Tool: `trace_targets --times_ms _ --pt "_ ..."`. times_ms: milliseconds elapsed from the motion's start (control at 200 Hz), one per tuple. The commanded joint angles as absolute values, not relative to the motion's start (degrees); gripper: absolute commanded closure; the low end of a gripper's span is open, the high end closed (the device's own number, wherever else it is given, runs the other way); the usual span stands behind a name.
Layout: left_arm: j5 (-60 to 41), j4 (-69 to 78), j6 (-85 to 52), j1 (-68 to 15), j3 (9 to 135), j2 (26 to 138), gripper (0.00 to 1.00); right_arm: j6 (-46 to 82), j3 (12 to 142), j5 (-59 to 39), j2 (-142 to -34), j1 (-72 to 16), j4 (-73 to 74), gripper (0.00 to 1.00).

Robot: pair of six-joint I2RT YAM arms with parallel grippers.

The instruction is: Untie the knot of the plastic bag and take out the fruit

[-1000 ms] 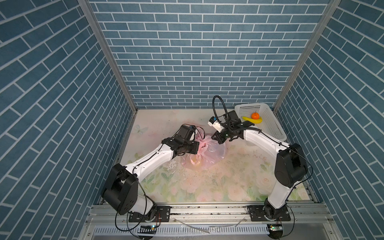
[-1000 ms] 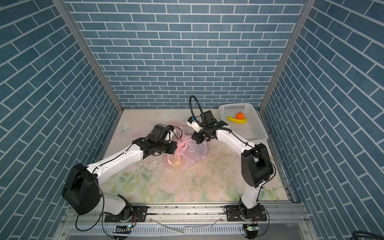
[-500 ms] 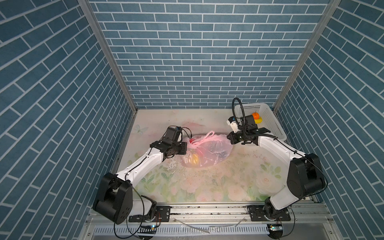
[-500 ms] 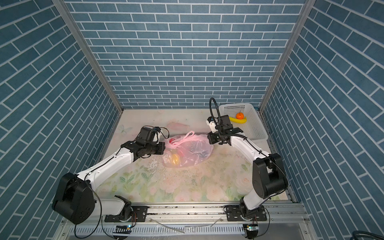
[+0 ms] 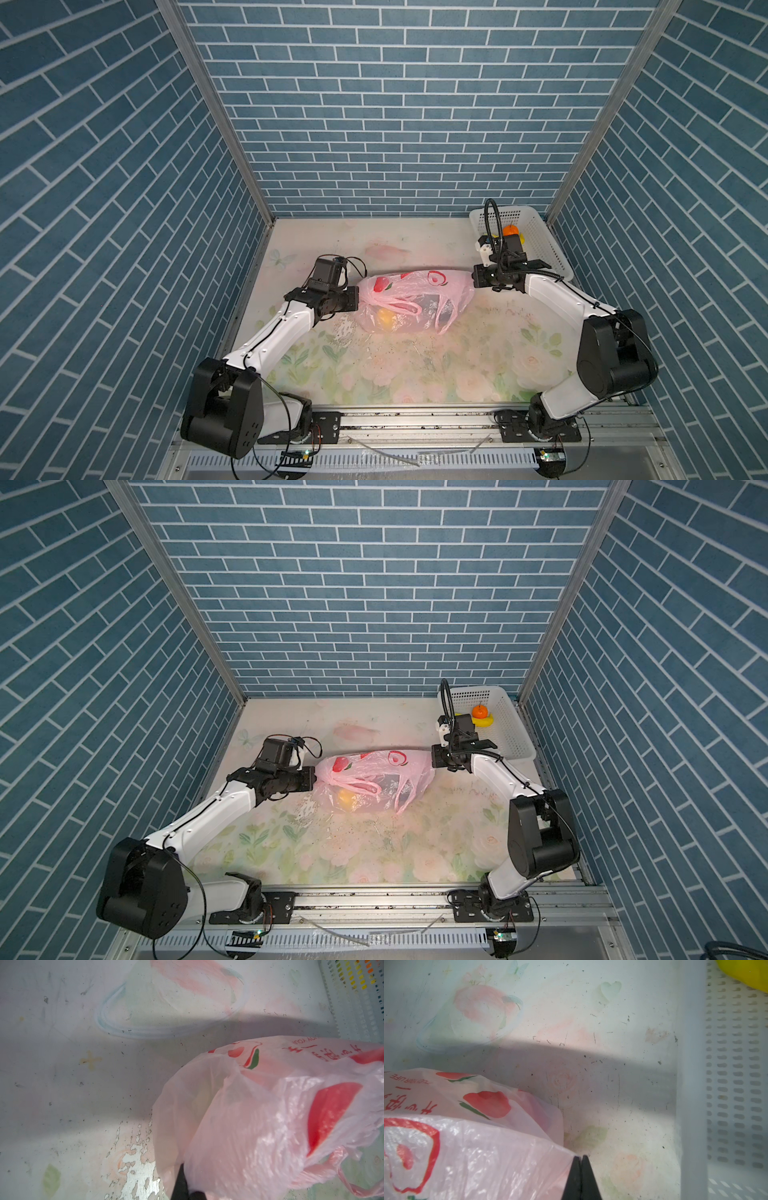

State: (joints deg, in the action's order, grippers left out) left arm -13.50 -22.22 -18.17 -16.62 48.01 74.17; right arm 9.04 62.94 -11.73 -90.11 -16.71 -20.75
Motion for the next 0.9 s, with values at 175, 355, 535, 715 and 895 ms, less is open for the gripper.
trace_targets --times_ms 175,355,535,715,895 --pt "-17.7 -21.4 -16.3 -16.7 53.5 73.8 0.97 5.3 68.2 -13.5 -86.5 -17.6 -26.4 0.64" --pt "-20.1 -20.1 -15.5 -17.0 55.5 73.8 0.95 -0.5 73.0 -10.3 -83.6 -23.0 -31.7 0.36" --pt "-21.1 -18.7 -15.0 -17.4 55.6 73.5 0.95 -4.9 77.8 -9.0 -85.9 -30.6 -32.3 0.23" --pt "-20.9 -18.1 -14.7 -17.3 54.8 72.8 0.95 -6.7 81.0 -7.1 -91.8 -35.7 -30.4 0.20" --pt "-20.5 -17.6 -14.4 -17.4 53.7 72.0 0.95 -8.6 82.5 -5.5 -95.8 -37.6 -29.8 0.19"
